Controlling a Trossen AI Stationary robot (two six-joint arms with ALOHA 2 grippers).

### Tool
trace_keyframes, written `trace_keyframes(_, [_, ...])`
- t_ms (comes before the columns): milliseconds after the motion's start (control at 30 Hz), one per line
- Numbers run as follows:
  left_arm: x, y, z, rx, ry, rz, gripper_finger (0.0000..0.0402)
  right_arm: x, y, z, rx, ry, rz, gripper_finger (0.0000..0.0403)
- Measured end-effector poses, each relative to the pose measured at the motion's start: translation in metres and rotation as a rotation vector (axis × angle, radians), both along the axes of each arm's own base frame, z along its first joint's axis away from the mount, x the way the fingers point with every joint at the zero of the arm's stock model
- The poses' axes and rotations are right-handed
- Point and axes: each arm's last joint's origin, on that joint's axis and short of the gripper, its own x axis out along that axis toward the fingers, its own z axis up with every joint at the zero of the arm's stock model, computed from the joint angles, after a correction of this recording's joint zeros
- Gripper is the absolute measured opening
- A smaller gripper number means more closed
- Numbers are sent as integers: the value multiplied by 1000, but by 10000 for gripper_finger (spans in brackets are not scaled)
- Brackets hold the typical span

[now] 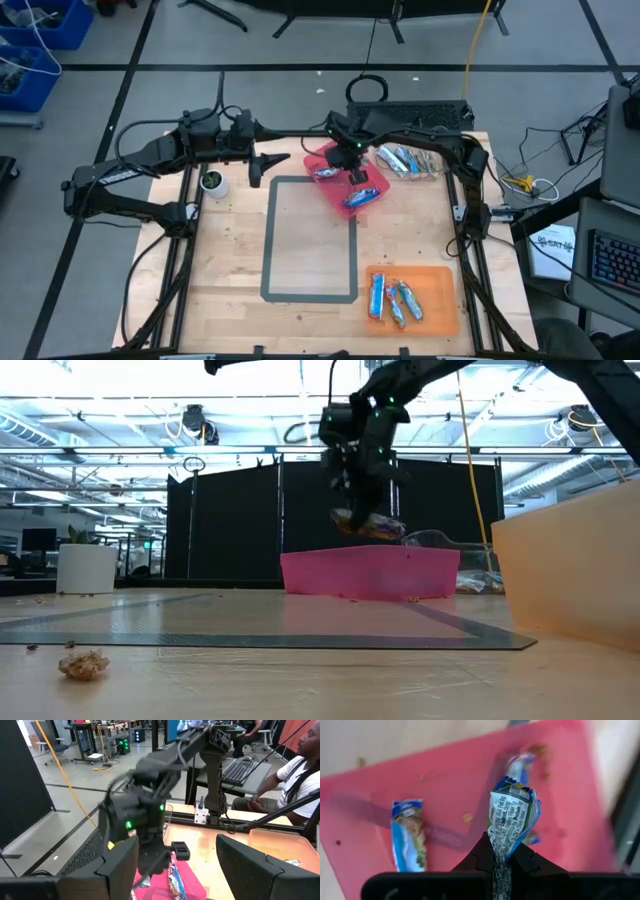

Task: Pick and place Granola Bars by type
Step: Put the blue granola bar into the pink bin

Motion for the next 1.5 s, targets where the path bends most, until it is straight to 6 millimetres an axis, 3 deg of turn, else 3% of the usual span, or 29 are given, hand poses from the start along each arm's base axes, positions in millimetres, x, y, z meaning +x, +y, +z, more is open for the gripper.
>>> trace_keyframes(200, [-1,0,1,4,-4,0,269,-2,10,-31,-26,66,19,11])
trace_keyframes(567, [-1,0,1,11,-2,5,269,7,34,-55,-50,2,93,11])
trace_keyframes(1133, [-1,0,1,31,-1,5,269,-5,39,-91,-22,17,117,10])
trace_keyframes(1500, [-1,0,1,20,-2,6,269,-2,38,-91,-39,-14,124,93])
